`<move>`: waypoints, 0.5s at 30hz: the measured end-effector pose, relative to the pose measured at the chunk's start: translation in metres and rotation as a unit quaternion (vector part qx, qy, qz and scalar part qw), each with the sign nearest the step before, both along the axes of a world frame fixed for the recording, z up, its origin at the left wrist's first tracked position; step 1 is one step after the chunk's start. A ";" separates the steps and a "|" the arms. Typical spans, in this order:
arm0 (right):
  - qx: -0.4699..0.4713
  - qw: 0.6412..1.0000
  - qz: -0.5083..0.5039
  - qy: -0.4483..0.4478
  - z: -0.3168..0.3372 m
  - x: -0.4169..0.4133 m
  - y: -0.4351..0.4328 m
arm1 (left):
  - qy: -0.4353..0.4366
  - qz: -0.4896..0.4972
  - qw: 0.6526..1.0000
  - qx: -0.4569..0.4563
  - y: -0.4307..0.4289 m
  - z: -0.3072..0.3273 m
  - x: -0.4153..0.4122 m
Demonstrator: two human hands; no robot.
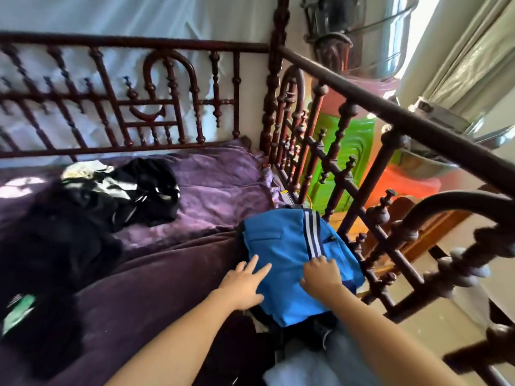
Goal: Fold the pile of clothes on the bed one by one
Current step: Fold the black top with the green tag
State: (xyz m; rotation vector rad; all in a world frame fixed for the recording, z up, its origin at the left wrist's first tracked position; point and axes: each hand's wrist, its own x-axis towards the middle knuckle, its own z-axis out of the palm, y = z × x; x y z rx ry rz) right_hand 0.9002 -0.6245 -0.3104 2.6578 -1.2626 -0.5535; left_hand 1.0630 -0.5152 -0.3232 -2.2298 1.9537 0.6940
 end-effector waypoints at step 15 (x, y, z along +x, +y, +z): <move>-0.038 0.956 0.273 -0.095 0.100 0.146 0.180 | -0.147 0.300 0.927 -0.170 0.298 0.106 0.143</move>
